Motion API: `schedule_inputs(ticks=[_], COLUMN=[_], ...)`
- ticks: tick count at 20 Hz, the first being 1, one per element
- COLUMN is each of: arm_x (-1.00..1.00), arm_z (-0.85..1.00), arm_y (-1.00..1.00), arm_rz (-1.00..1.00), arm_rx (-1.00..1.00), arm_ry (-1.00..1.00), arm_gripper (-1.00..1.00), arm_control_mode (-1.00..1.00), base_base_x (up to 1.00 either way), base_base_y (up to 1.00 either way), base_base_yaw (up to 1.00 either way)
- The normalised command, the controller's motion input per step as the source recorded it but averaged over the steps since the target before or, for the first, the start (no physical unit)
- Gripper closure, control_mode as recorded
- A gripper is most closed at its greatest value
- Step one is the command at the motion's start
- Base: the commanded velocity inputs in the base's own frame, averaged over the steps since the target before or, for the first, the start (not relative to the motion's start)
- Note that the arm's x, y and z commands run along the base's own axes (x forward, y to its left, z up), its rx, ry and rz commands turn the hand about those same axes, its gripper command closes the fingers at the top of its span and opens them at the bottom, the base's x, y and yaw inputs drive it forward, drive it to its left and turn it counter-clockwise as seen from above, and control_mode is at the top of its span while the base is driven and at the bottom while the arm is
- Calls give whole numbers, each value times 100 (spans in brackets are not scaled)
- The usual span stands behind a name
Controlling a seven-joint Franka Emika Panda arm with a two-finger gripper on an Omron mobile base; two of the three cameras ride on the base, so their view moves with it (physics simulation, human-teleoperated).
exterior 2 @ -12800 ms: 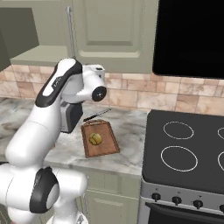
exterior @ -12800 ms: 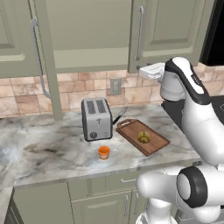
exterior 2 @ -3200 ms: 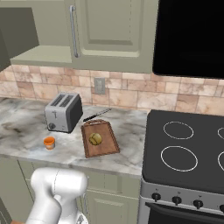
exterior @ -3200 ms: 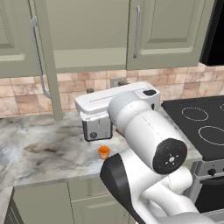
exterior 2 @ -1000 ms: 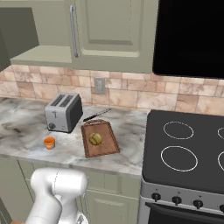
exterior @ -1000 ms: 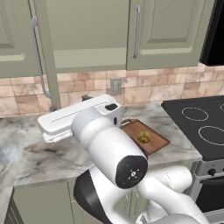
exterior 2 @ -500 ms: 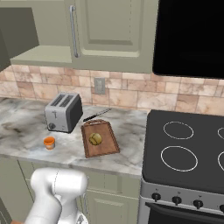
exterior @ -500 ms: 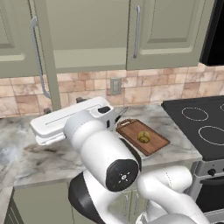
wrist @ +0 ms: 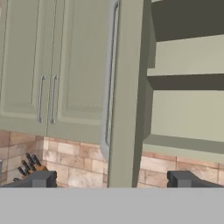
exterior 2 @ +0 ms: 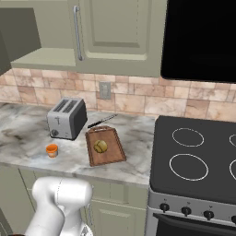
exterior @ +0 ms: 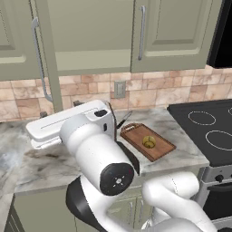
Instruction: Pick the bread, place it on the cutting board, pick the jam, place it on the counter, and close the cabinet.
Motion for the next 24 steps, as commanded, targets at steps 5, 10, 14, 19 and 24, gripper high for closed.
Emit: schedule_inputs(ticks=[5, 10, 14, 19, 24], arm_x=[18, 16, 12, 6, 0], arm_z=[-11, -9, -4, 0, 0], arm_y=[16, 16, 13, 10, 7], arm_rz=[0, 0, 0, -2, -7], arm_rx=[0, 0, 0, 0, 3], arm_ry=[0, 0, 0, 0, 0], arm_gripper=[-100, -100, -100, -100, -100], arm_control_mode=[-100, -100, -100, -100, -100], base_base_x=[0, 0, 0, 0, 0], base_base_y=[0, 0, 0, 0, 0], base_base_yaw=[0, 0, 0, 0, 0])
